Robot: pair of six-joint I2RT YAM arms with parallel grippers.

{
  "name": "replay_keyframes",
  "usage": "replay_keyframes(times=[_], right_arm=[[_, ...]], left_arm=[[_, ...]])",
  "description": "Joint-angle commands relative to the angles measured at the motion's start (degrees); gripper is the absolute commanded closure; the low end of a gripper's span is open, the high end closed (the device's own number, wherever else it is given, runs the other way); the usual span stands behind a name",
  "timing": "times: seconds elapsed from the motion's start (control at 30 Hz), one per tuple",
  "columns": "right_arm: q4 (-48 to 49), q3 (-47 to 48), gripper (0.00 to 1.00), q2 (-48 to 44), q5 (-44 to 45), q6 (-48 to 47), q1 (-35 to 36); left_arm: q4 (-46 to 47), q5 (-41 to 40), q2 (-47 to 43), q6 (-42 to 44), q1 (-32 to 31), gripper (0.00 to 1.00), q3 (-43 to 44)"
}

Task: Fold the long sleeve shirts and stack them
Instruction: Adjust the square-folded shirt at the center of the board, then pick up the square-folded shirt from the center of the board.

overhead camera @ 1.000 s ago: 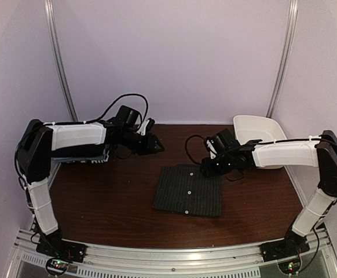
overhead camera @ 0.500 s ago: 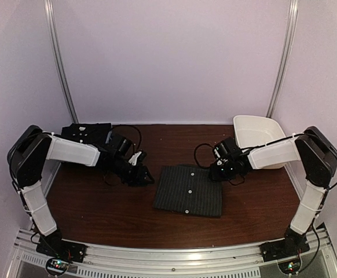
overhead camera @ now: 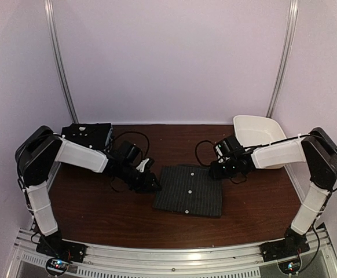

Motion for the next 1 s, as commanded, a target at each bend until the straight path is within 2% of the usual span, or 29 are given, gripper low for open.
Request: replay_keyframes(times=[0.0, 0.3, 0.43, 0.5, 0.6, 0.73, 0.97], right_arm=[[-0.9, -0.6, 0.59, -3.5, -0.2, -1.0, -0.5], [-0.5, -1.5, 0.58, -6.1, -1.3, -1.3, -0.5], [-0.7, -1.6, 0.58, -6.7, -1.9, -1.6, -0.5], [-0.7, -1.8, 0.58, -6.8, -2.2, -1.7, -0.5], [-0.6, -2.2, 0.57, -7.0, -2.5, -1.7, -0.5], [-0.3, -2.9, 0.57, -7.7, -3.1, -1.5, -0.5], [-0.8, -3.2, 0.57, -8.9, -4.7, -1.4, 0.0]], left_arm=[[0.3, -2.8, 1.5, -0.6, -0.9, 0.55, 1.2], [-0.6, -4.0, 4.5, -1.6, -2.6, 0.56, 2.9], [-0.2, -4.4, 5.0, -2.7, -2.7, 0.61, 3.4], [0.7, -4.2, 5.1, -3.5, -2.7, 0.65, 3.4], [1.6, -3.7, 5.4, -4.4, -2.7, 0.77, 3.7], [0.8, -6.5, 4.1, -4.9, -2.7, 1.0, 4.1], [-4.1, -12.3, -1.1, -3.4, -2.3, 1.0, 3.2]])
